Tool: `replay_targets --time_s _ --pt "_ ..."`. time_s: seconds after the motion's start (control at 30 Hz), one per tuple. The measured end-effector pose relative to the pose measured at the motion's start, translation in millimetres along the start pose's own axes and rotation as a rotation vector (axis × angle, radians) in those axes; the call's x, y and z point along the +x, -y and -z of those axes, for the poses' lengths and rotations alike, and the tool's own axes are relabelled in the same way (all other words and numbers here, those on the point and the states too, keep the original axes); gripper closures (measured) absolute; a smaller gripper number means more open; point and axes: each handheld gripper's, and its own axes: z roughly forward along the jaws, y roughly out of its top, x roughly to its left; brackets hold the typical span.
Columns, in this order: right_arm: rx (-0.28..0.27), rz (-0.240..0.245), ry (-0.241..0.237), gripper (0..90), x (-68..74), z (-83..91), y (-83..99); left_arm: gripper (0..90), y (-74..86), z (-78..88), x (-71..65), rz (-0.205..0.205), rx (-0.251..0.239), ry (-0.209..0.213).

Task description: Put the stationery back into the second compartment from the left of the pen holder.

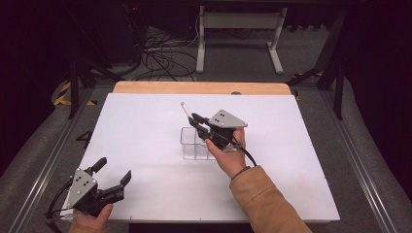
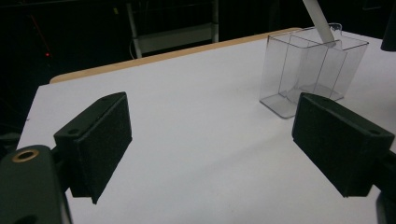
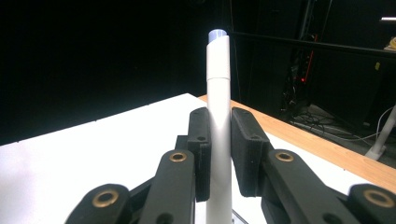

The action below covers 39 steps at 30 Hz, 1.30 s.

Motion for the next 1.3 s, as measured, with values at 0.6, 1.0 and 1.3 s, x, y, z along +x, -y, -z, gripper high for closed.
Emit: replay_targets --time_s 0.6,1.0,1.3 --pt "0.032 -0.054 -0.002 79.1 3.4 5.2 14.3 12.7 0.0 -0.5 -0.6 0.000 0.003 0.003" --pt "0.050 -0.060 0.005 79.1 2.6 7.7 21.9 12.7 0.0 -0.4 -0.4 -0.001 0.003 0.002" --pt "0.070 -0.081 0.007 78.7 1.8 10.4 27.9 12.7 -0.1 -0.6 -1.2 0.001 0.002 -0.001"
